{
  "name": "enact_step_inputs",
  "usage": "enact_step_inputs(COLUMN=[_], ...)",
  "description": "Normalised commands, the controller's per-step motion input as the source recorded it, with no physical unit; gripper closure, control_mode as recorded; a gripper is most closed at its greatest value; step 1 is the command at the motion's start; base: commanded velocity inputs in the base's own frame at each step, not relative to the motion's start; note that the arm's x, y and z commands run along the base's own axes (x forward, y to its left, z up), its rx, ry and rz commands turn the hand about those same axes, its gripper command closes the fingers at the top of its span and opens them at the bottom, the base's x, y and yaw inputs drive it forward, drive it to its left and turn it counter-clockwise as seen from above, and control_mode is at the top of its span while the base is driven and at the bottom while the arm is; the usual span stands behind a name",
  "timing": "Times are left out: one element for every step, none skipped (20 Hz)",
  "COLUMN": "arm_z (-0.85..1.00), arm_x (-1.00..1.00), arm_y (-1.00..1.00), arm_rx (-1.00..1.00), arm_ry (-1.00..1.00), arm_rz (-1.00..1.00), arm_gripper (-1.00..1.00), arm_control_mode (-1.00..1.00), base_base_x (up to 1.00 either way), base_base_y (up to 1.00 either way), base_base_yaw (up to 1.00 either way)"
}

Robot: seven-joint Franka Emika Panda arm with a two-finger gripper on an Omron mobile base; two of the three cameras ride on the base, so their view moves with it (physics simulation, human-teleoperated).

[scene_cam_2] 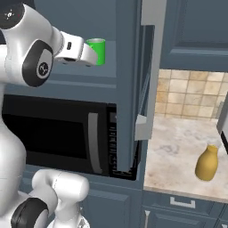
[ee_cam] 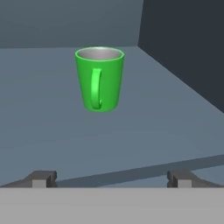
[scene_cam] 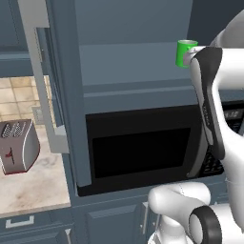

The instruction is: There is a tray on the dining counter. Grab the cup, mug, and pitcher and place them on the tray. The pitcher may be placed next to the tray if it cannot fit the tray.

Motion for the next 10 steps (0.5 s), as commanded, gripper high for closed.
enact_step_inputs(arm_z=[0.00,0.00,0.00,0.00,0.00,0.00,0.00,0.00,-0.01,-0.01], arm_x=[0.29,0.31,0.34,0.36,0.39,0.40,0.37,0.39,0.41,0.39], arm_y=[0.00,0.00,0.00,0.00,0.00,0.00,0.00,0.00,0.00,0.00], arm_rx=[0.00,0.00,0.00,0.00,0.00,0.00,0.00,0.00,0.00,0.00], arm_ry=[0.00,0.00,0.00,0.00,0.00,0.00,0.00,0.00,0.00,0.00], arm_rz=[0.00,0.00,0.00,0.00,0.00,0.00,0.00,0.00,0.00,0.00], arm_gripper=[-1.00,-1.00,-1.00,-1.00,-1.00,-1.00,-1.00,-1.00,-1.00,-1.00], arm_control_mode=[-1.00,-1.00,-1.00,-1.00,-1.00,-1.00,-1.00,-1.00,-1.00,-1.00], base_base_x=[0.00,0.00,0.00,0.00,0.00,0.00,0.00,0.00,0.00,0.00], base_base_y=[0.00,0.00,0.00,0.00,0.00,0.00,0.00,0.00,0.00,0.00], base_base_yaw=[0.00,0.00,0.00,0.00,0.00,0.00,0.00,0.00,0.00,0.00])
